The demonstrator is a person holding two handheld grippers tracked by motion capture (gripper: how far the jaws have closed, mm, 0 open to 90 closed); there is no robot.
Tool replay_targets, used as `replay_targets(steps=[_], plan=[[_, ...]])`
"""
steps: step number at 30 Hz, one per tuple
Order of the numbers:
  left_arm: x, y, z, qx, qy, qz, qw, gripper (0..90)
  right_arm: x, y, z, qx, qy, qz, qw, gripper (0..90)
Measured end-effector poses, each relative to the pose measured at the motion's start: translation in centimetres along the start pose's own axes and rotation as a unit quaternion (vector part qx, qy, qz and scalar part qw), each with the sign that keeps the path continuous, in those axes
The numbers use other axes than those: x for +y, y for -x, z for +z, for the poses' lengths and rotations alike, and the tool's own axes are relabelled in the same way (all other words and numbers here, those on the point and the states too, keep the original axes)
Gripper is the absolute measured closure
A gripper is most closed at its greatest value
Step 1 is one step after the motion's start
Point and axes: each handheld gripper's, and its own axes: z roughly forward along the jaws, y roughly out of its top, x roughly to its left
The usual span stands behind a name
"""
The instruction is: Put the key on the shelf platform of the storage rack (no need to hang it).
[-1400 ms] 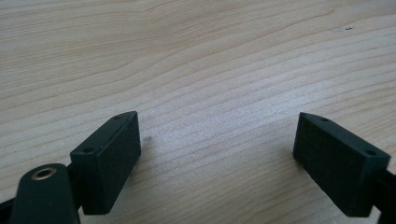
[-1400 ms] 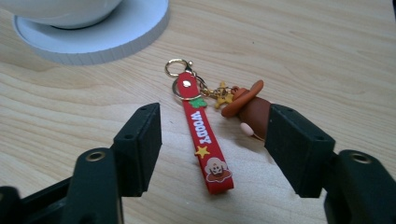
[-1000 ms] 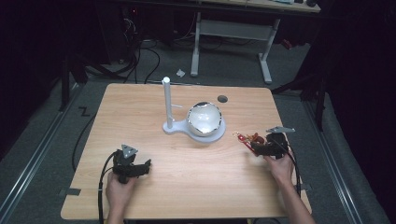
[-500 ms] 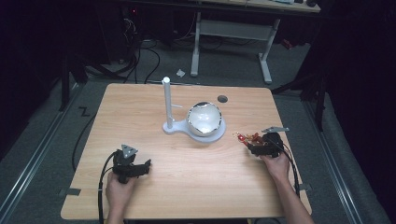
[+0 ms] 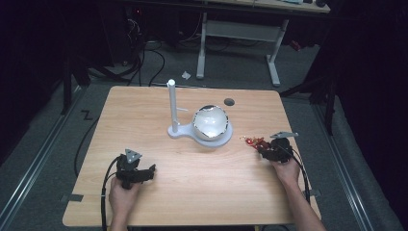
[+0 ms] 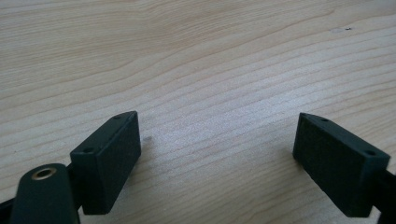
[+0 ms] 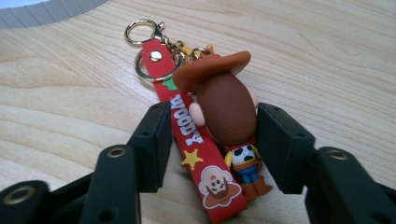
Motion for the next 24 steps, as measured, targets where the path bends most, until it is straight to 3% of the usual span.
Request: replay_targets(steps=[2, 3, 5, 16, 24], plan=[[0.0, 0.0, 0.0, 0.0, 0.0, 0.0, 1.0, 15.4, 0.0, 0.1, -0.1, 0.001, 0.001, 0.002, 1.0, 52.6], [0.0, 0.0, 0.0, 0.0, 0.0, 0.001, 1.0, 15.4, -0.1, 0.2, -0.1, 0.005, 0.002, 0.005, 1.0, 60.1], [0.0, 0.0, 0.0, 0.0, 0.0, -0.001, 1.0, 15.4, -0.1, 0.2, -0.2, 0.011, 0.005, 0.006, 0.9999, 64.1], [0.0, 0.0, 0.0, 0.0, 0.0, 0.0, 1.0, 15.4, -0.3, 0.3, -0.4, 0.021, 0.015, 0.014, 0.9996, 67.4], [0.0, 0.0, 0.0, 0.0, 0.0, 0.0, 1.0, 15.4, -0.2, 1.0, -1.9, 0.03, 0.03, 0.031, 0.9986, 67.7]])
